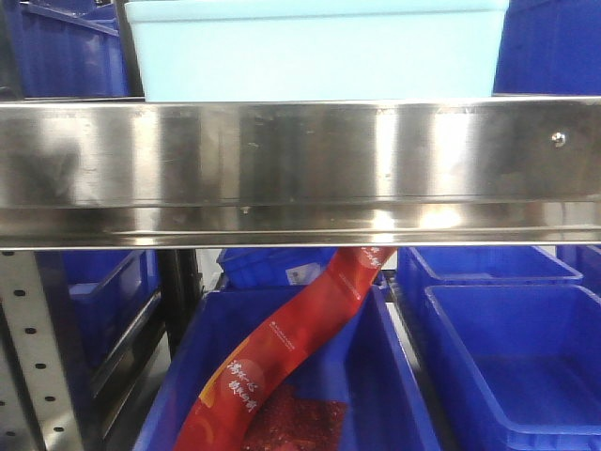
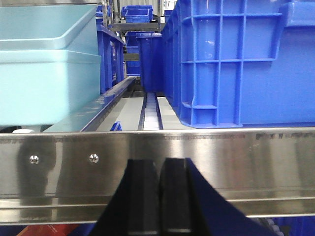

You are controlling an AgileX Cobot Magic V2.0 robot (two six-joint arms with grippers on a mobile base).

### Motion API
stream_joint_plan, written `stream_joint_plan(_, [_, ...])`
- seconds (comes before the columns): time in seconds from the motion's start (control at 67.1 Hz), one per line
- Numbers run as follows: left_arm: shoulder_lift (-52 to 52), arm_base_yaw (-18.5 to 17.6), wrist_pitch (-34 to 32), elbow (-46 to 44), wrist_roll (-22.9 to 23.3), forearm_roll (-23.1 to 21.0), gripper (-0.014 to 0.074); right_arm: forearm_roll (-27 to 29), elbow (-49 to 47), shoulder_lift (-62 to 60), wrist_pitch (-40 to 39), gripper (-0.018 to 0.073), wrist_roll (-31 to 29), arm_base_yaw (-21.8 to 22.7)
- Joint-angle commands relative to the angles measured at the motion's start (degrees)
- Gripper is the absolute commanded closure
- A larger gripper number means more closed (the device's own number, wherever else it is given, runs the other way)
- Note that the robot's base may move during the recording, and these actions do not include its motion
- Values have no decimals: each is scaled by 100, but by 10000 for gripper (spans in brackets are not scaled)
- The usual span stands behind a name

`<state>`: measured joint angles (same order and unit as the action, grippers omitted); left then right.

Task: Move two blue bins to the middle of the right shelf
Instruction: 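Open both grippers and pull them back from the bin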

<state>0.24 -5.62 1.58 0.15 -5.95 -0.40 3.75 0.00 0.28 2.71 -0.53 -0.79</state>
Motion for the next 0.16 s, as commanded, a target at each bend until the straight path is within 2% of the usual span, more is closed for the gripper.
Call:
stream_joint_plan(0.0, [-24, 26, -91, -15, 16, -39, 707, 8, 0, -28, -59, 721, -34, 26])
stream_joint_plan(0.149, [-24, 26, -91, -15, 16, -39, 707, 8, 0, -28, -59, 721, -34, 26])
